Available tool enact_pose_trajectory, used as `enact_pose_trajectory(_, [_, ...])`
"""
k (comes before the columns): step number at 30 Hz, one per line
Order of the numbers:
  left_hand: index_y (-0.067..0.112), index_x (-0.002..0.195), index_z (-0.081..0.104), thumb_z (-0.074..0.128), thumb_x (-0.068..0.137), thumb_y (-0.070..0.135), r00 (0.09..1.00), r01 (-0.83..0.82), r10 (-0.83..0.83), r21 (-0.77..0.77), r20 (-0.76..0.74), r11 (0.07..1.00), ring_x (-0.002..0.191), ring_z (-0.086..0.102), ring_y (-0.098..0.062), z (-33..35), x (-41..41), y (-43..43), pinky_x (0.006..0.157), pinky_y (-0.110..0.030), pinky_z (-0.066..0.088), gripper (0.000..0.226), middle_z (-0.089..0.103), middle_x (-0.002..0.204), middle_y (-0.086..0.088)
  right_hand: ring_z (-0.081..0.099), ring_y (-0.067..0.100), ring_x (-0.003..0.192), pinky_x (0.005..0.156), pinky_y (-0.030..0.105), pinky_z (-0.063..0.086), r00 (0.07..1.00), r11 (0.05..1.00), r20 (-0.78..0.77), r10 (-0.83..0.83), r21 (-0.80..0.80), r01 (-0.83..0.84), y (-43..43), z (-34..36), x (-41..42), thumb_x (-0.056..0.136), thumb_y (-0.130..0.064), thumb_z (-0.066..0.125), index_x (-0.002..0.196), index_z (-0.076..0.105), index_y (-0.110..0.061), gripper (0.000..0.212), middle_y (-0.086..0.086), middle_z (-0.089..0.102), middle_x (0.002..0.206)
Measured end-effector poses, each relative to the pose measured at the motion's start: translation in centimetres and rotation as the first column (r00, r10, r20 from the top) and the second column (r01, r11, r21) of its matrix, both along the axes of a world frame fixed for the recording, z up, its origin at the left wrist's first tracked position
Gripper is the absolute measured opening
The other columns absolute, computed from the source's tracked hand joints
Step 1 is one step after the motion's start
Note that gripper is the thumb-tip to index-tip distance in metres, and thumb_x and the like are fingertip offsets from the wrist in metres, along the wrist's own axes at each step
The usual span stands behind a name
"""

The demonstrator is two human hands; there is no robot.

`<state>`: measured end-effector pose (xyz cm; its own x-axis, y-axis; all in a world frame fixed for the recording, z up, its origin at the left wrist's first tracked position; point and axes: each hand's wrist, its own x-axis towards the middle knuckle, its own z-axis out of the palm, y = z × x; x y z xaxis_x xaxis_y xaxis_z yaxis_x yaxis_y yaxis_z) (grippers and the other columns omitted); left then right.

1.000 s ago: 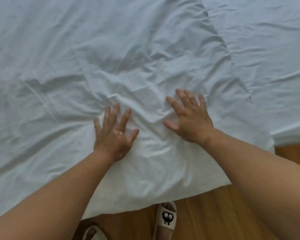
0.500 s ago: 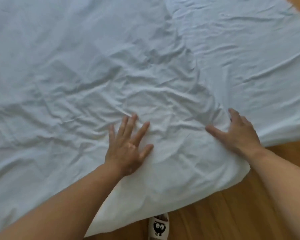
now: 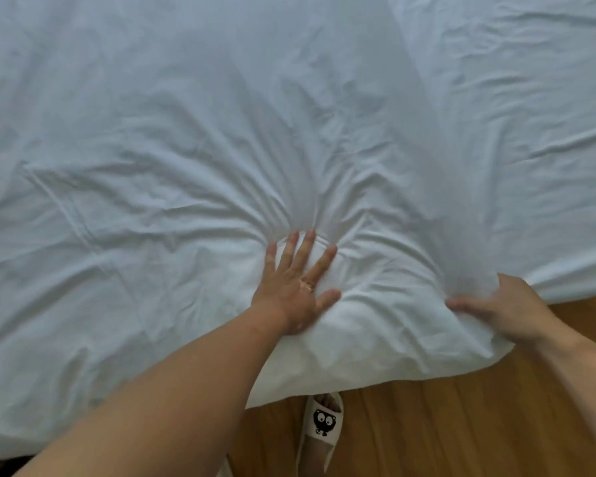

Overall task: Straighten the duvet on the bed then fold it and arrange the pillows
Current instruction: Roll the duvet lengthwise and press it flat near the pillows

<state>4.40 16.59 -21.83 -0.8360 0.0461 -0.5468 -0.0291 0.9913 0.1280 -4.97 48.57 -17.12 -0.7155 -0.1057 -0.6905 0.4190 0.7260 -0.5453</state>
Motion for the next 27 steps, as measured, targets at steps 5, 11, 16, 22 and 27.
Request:
enact_pose_trajectory(5, [0.044, 0.156, -0.015, 0.019, 0.097, 0.07, 0.998, -0.055, 0.051, 0.098, 0.044, 0.994, 0.149, -0.032, -0.017, 1.1, 2.4, -1.5, 0.123, -0.051, -0.012, 0.073, -0.032, 0.163, 0.007, 0.065, 0.015, 0.107, 0.091, 0.042, 0.052, 0.995, 0.997, -0.068, 0.078, 0.023, -0.076, -2.5, 2.9, 2.6, 0.073, -0.039, 0.087, 0.124, 0.062, -0.034, 0.057, -0.015, 0.069, 0.115])
enact_pose_trajectory(11, [0.035, 0.154, 0.033, 0.033, 0.099, 0.064, 0.904, -0.427, 0.381, 0.388, 0.192, 0.817, 0.154, 0.013, -0.021, 5.7, 3.7, -0.9, 0.124, -0.043, 0.015, 0.063, 0.018, 0.167, 0.003, 0.055, 0.013, 0.103, 0.085, 0.033, 0.044, 0.938, 0.948, -0.165, 0.305, 0.147, -0.283, -9.3, 7.3, 7.0, 0.076, -0.036, 0.081, 0.137, 0.042, -0.039, 0.073, -0.024, 0.056, 0.112])
enact_pose_trajectory(16, [0.034, 0.135, 0.053, 0.056, 0.085, 0.072, 0.686, -0.68, 0.554, 0.687, 0.472, 0.258, 0.11, 0.062, -0.013, 13.8, 6.6, -1.8, 0.097, -0.032, 0.051, 0.063, 0.064, 0.119, 0.006, 0.063, 0.001, 0.096, 0.079, 0.023, 0.051, 0.877, 0.903, -0.216, 0.429, 0.081, -0.421, -18.4, 12.7, 11.8, 0.08, -0.037, 0.075, 0.128, 0.036, -0.059, 0.066, -0.031, 0.062, 0.109])
enact_pose_trajectory(22, [0.017, 0.13, 0.043, 0.071, 0.076, 0.062, 0.517, -0.756, 0.801, 0.6, 0.302, 0.261, 0.103, 0.058, -0.02, 19.9, 8.8, -11.0, 0.082, -0.03, 0.047, 0.076, 0.06, 0.12, -0.001, 0.063, 0.017, 0.102, 0.086, 0.037, 0.053, 0.784, 0.828, -0.264, 0.561, 0.156, -0.539, -30.8, 15.5, 19.0, 0.077, -0.03, 0.061, 0.134, 0.046, -0.033, 0.059, -0.009, 0.063, 0.112])
enact_pose_trajectory(27, [0.012, 0.133, 0.051, 0.066, 0.089, 0.046, 0.4, -0.828, 0.894, 0.498, 0.203, 0.257, 0.112, 0.061, -0.027, 20.1, 11.8, -22.2, 0.091, -0.035, 0.052, 0.058, 0.062, 0.128, -0.007, 0.058, 0.016, 0.091, 0.082, 0.034, 0.049, 0.666, 0.741, -0.343, 0.663, 0.176, -0.648, -41.1, 16.6, 24.4, 0.079, -0.029, 0.061, 0.122, 0.048, -0.029, 0.045, -0.008, 0.056, 0.099])
